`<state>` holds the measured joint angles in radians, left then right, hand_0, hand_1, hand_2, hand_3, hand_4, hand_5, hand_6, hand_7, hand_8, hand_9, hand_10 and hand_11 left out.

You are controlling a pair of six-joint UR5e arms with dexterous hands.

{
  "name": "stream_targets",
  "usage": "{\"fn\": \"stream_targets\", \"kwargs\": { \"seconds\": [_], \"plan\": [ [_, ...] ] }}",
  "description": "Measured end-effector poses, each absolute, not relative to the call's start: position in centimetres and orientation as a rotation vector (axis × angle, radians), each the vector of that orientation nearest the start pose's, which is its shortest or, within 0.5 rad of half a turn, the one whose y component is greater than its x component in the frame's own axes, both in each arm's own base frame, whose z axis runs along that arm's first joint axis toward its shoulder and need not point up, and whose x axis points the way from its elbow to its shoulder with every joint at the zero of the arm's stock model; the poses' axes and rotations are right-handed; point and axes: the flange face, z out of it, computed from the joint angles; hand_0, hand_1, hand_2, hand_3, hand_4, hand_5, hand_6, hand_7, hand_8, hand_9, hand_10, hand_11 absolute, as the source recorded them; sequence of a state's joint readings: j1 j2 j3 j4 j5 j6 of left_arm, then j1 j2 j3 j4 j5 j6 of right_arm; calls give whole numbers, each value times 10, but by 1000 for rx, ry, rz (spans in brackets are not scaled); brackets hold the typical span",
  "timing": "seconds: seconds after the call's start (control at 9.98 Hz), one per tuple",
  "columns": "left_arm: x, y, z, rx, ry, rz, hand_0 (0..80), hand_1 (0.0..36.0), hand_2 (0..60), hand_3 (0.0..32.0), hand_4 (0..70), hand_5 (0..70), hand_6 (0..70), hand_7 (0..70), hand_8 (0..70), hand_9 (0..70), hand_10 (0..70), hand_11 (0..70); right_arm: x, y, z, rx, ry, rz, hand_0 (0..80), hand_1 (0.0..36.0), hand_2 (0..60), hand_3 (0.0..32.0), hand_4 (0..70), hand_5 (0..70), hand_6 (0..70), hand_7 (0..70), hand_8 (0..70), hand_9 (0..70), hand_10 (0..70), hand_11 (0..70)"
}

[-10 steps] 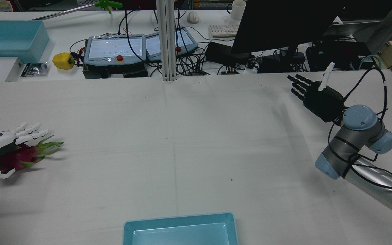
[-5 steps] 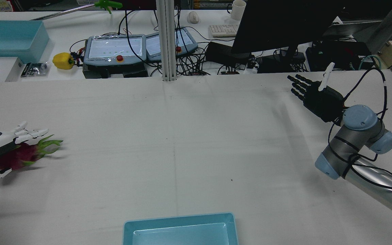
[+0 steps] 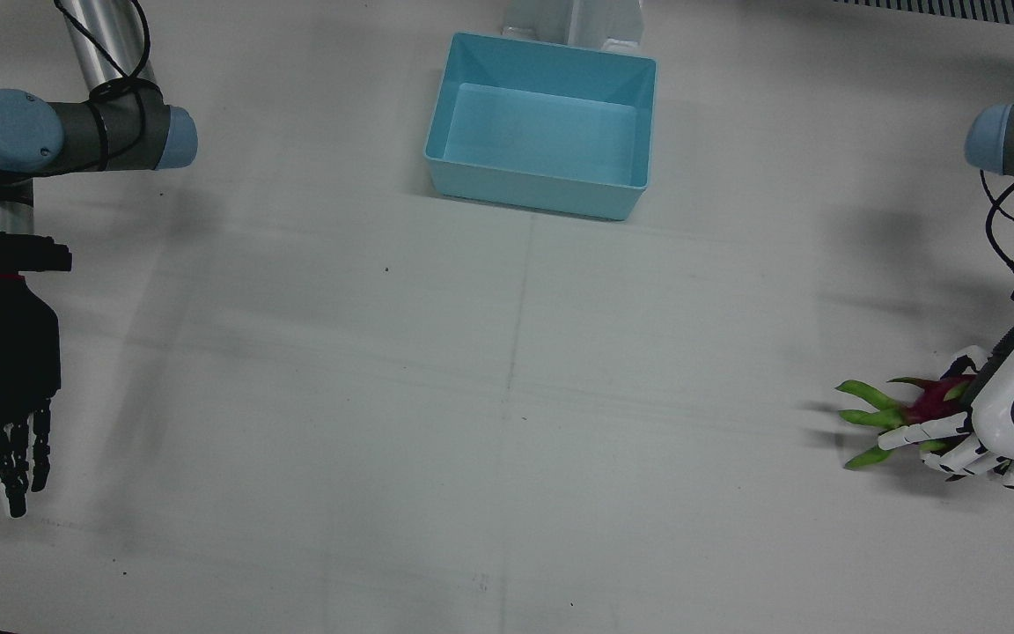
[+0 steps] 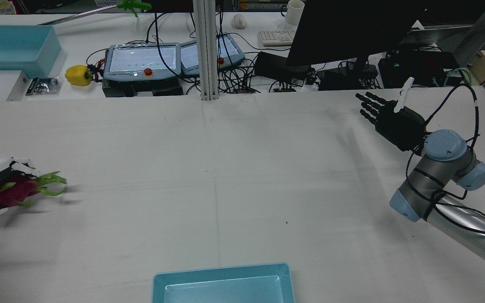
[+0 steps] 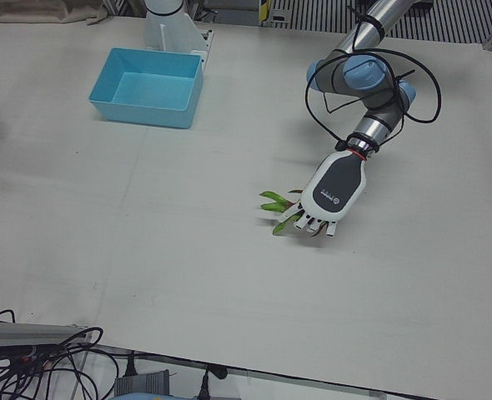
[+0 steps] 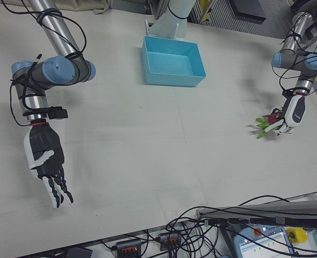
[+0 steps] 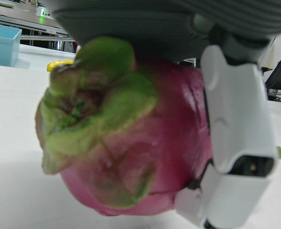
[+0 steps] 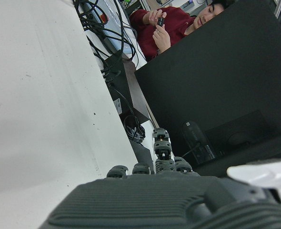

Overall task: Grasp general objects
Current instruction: 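Carry the dragon fruit with the left hand toward the robot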

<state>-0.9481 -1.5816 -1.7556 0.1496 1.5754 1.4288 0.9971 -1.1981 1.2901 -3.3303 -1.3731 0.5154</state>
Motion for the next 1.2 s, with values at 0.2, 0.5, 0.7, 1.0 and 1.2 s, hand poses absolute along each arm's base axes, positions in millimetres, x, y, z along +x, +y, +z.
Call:
{"fn": "stream_targets", "kwargs": {
  "seconds": [0.2, 0.5, 0.7, 1.0, 1.2],
  "plan": [
    [169, -468, 592, 659, 1583, -830, 800, 360, 600, 0, 700, 580, 472, 688, 590, 644, 700, 700, -215, -615, 631, 868, 1863, -2256, 0, 0, 0, 0, 0, 0, 0, 0, 0, 0, 0, 0],
    [129, -471, 577, 614, 1685, -889, 800, 360, 600, 0, 700, 642, 477, 700, 579, 630, 700, 700, -215, -615, 631, 868, 1863, -2256, 0, 0, 0, 0, 0, 0, 0, 0, 0, 0, 0, 0],
    [101, -476, 570, 532, 1783, -924, 800, 360, 600, 0, 700, 700, 471, 694, 561, 605, 700, 700, -215, -615, 631, 868, 1863, -2256, 0, 0, 0, 0, 0, 0, 0, 0, 0, 0, 0, 0],
    [97, -481, 556, 315, 1973, -949, 800, 360, 600, 0, 700, 700, 443, 691, 485, 529, 700, 700, -215, -615, 631, 868, 1863, -2256, 0, 0, 0, 0, 0, 0, 0, 0, 0, 0, 0, 0],
    [99, -479, 548, 147, 2114, -937, 800, 360, 600, 0, 700, 700, 479, 700, 502, 546, 700, 700, -215, -615, 631, 867, 1863, -2256, 0, 0, 0, 0, 0, 0, 0, 0, 0, 0, 0, 0]
  ]
}}
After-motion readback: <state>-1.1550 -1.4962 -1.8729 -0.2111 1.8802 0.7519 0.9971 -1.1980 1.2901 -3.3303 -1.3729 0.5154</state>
